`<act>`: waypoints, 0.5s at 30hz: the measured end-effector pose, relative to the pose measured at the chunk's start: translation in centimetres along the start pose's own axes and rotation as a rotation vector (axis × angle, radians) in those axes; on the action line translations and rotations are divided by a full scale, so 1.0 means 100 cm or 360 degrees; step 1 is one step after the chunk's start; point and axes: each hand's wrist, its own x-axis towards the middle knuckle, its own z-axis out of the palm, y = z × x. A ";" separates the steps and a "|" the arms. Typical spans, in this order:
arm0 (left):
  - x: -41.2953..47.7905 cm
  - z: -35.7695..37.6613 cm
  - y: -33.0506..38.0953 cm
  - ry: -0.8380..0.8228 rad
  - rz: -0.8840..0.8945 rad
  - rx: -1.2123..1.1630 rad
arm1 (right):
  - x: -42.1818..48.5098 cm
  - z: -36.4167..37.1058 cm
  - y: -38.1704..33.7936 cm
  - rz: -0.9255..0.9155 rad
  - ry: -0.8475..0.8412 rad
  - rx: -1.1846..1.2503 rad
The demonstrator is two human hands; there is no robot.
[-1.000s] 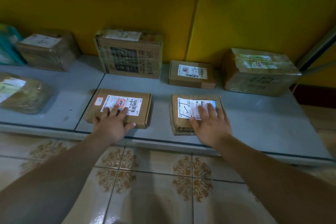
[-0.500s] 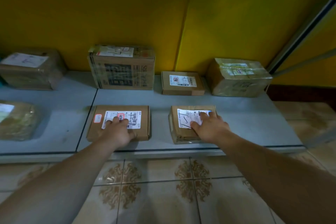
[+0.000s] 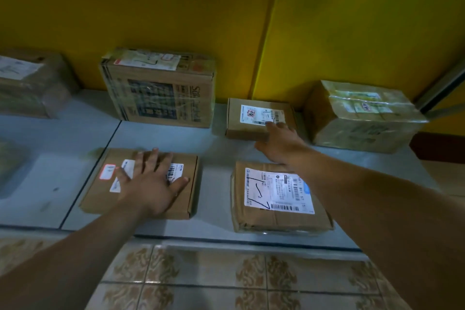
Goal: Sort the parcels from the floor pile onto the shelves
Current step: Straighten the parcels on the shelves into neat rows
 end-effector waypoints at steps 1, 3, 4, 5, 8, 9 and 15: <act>0.001 0.002 -0.001 0.0020 -0.0003 0.0011 | 0.011 0.003 0.000 -0.0019 -0.0010 -0.0002; 0.001 0.004 -0.002 0.0043 -0.0015 0.0026 | 0.030 0.007 0.000 -0.0015 -0.0052 -0.0019; 0.001 0.004 -0.002 0.0052 -0.0018 0.0035 | 0.037 0.009 0.000 -0.0006 -0.0073 -0.0033; 0.001 0.005 -0.002 0.0058 -0.0013 0.0047 | 0.043 0.011 0.000 -0.0002 -0.0080 -0.0047; 0.000 0.005 -0.002 0.0059 -0.0013 0.0055 | 0.053 0.015 0.005 -0.0008 -0.0038 -0.0070; 0.000 0.005 -0.003 0.0056 -0.0019 0.0053 | 0.055 0.016 0.006 -0.0011 -0.0014 -0.0081; -0.001 0.000 -0.001 0.0008 -0.0023 0.0015 | 0.055 0.013 -0.002 -0.0039 0.0053 -0.0043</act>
